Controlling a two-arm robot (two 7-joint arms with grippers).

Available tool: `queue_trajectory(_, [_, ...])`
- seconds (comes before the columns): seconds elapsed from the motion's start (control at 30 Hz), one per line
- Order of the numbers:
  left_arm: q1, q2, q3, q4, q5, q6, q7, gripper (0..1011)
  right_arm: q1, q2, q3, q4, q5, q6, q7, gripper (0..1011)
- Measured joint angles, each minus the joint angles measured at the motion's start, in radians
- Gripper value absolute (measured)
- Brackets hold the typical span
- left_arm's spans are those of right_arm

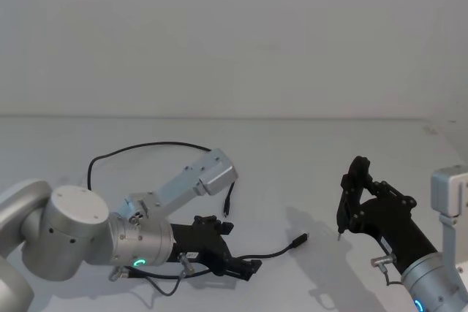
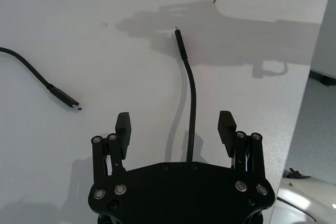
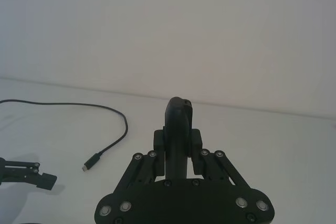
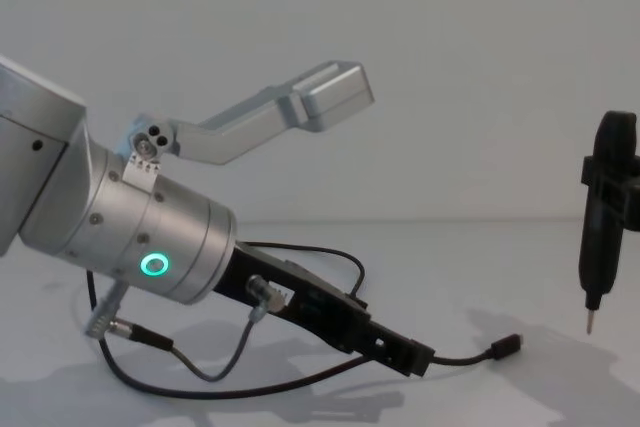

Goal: Pick up the data cable with the one hand.

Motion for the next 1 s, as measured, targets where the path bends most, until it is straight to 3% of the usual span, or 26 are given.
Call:
queue_trajectory(0.6, [0.007,-0.024,-0.008,0.008,0.003,0.047,0.014,1000,0.000,0.000,0.000,0.000,0.000,0.000,0.000,279])
queue_trajectory(0.83, [0.009,-0.028,-0.010,0.009,0.006,0.053,0.016,865,0.000,0.000,0.000,0.000,0.000,0.000,0.000,279])
queue_trajectory(1.0, [0.009,-0.031,-0.011,0.010,0.007,0.056,0.017,701,0.000,0.000,0.000,0.000,0.000,0.000,0.000,279])
